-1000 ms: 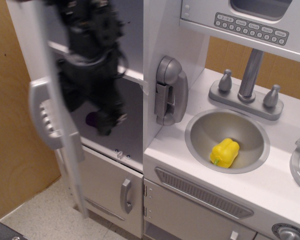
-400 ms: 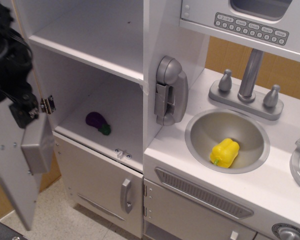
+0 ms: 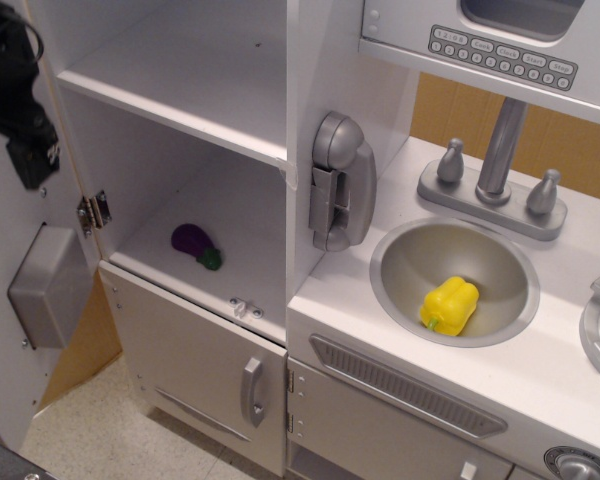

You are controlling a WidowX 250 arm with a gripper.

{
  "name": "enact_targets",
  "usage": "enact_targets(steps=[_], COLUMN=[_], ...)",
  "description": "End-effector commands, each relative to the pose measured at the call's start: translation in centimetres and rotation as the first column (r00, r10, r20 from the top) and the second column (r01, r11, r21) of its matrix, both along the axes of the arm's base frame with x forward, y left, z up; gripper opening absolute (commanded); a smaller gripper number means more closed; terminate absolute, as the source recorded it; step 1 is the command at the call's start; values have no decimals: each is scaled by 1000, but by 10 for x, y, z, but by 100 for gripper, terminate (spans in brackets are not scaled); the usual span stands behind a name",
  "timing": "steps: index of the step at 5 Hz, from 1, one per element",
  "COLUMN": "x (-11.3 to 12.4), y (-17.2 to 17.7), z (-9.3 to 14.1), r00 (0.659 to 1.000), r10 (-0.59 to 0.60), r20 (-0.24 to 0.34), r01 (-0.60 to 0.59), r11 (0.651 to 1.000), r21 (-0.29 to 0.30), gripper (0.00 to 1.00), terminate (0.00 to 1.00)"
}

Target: Open fridge

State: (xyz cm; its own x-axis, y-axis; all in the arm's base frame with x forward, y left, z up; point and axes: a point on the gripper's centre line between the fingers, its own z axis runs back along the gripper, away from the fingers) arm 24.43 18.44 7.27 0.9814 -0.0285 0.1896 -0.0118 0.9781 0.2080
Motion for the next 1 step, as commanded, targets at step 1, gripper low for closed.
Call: enact_targets(steps=[1], x=[6], y=[5], z=[21], r00=[999], r10=[-2], r20=[34], r01=[1], r11=[1000], r21=[27], gripper=[100], terminate=[100])
